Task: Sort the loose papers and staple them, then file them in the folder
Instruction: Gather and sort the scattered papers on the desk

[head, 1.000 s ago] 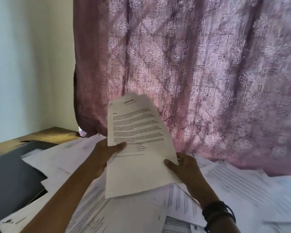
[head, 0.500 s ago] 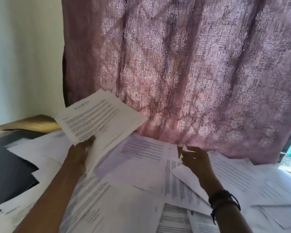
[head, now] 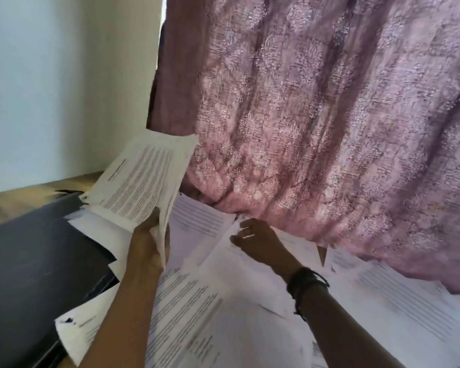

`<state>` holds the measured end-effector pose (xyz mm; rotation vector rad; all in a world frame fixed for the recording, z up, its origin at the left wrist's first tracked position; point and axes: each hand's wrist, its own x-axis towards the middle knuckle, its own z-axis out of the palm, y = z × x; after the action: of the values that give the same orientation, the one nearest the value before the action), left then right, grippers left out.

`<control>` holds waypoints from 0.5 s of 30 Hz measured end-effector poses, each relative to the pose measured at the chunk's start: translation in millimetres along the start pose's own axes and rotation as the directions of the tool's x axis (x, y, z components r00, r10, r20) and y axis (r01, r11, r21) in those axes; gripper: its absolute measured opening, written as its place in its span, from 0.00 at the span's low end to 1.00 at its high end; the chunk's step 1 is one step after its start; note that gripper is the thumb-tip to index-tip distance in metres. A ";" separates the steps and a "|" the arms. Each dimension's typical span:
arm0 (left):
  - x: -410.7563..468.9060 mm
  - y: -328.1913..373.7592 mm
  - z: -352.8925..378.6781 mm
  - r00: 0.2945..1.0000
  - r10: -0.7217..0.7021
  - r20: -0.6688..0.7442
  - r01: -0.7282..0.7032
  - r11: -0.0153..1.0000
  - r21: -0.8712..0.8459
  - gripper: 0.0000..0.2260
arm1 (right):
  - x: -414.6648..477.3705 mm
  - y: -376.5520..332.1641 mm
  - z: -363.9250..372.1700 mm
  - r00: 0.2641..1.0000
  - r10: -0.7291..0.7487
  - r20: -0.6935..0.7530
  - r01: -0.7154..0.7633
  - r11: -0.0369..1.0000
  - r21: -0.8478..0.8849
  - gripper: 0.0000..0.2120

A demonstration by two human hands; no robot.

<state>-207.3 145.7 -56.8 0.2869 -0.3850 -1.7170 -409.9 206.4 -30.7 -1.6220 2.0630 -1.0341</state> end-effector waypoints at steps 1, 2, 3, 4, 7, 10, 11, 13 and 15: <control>0.8 -0.6 -0.9 0.999 -0.014 0.043 0.016 0.999 -0.045 0.22 | 6.1 -3.9 10.2 0.998 -0.035 0.058 0.036 0.999 -0.013 0.23; -0.3 1.2 -1.4 0.999 -0.017 0.046 0.019 0.999 -0.034 0.18 | 10.4 -6.6 20.4 0.988 -0.075 0.138 0.081 0.996 -0.043 0.23; 0.4 0.9 -0.9 0.998 -0.017 0.054 0.020 0.999 -0.051 0.13 | 13.0 -8.4 28.8 0.970 -0.110 0.218 0.136 0.985 -0.107 0.23; 0.6 1.4 -0.9 0.999 -0.026 0.034 0.027 0.999 -0.047 0.09 | 14.8 -8.7 36.0 0.954 -0.118 0.274 0.175 0.966 -0.193 0.23; 0.5 -0.7 2.7 0.998 -0.039 0.054 0.040 0.999 -0.022 0.07 | 14.6 -1.7 42.8 0.978 -0.068 0.197 0.146 0.898 -0.415 0.21; 0.7 -2.7 8.2 0.998 -0.053 0.020 0.053 0.998 0.023 0.06 | 11.1 8.6 31.7 0.995 -0.102 0.018 0.092 0.795 -0.599 0.20; 2.8 -3.7 6.9 0.998 -0.056 0.020 0.055 0.998 0.025 0.06 | 10.7 10.7 27.0 0.996 -0.087 -0.008 0.064 0.782 -0.620 0.22; 10.2 -5.9 0.6 0.999 -0.047 0.003 0.047 0.996 0.071 0.08 | 14.9 15.8 22.9 1.000 0.010 -0.005 -0.011 0.806 -0.591 0.28; 13.6 -8.3 -1.8 0.998 -0.061 -0.009 0.062 0.978 0.198 0.12 | 20.7 19.2 25.2 0.992 0.120 0.044 -0.077 0.834 -0.547 0.35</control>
<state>-216.5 133.5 -61.5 0.4498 -0.5517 -1.7409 -413.5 180.3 -57.9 -1.7336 2.5049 -0.3425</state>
